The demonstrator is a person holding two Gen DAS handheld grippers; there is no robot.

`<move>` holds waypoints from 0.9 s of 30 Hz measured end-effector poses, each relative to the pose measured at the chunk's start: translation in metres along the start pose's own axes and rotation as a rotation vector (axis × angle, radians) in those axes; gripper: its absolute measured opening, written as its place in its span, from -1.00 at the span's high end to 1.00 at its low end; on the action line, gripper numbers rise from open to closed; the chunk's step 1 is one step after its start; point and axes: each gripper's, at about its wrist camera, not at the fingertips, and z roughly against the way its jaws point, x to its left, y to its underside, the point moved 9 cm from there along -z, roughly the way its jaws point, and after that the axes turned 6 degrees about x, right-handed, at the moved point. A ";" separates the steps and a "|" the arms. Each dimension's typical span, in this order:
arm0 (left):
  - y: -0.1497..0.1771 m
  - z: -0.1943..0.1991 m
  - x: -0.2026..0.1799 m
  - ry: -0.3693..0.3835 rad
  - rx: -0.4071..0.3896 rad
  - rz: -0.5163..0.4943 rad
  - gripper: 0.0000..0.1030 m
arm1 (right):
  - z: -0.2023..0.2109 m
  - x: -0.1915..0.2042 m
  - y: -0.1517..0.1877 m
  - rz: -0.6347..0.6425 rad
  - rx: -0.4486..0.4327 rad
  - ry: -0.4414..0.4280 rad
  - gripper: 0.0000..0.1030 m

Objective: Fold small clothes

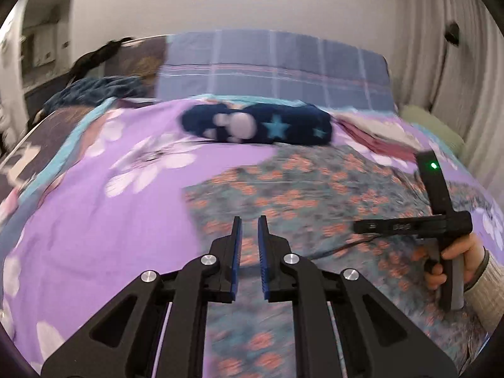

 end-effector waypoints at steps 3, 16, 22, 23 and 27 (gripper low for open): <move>-0.002 -0.054 -0.040 0.022 0.071 -0.038 0.59 | 0.031 -0.020 0.006 -0.085 -0.010 -0.030 0.84; 0.022 -0.135 -0.057 -0.072 0.221 -0.062 0.34 | 0.331 -0.378 0.154 -0.957 -0.615 0.279 0.46; 0.021 -0.133 -0.056 -0.118 0.213 -0.078 0.20 | 0.344 -0.414 0.182 -1.149 -0.807 0.028 0.46; 0.021 -0.132 -0.055 -0.123 0.212 -0.076 0.14 | 0.344 -0.415 0.184 -1.181 -0.823 0.013 0.46; 0.022 -0.132 -0.051 -0.105 0.210 -0.048 0.08 | 0.349 -0.421 0.177 -1.212 -0.863 0.050 0.12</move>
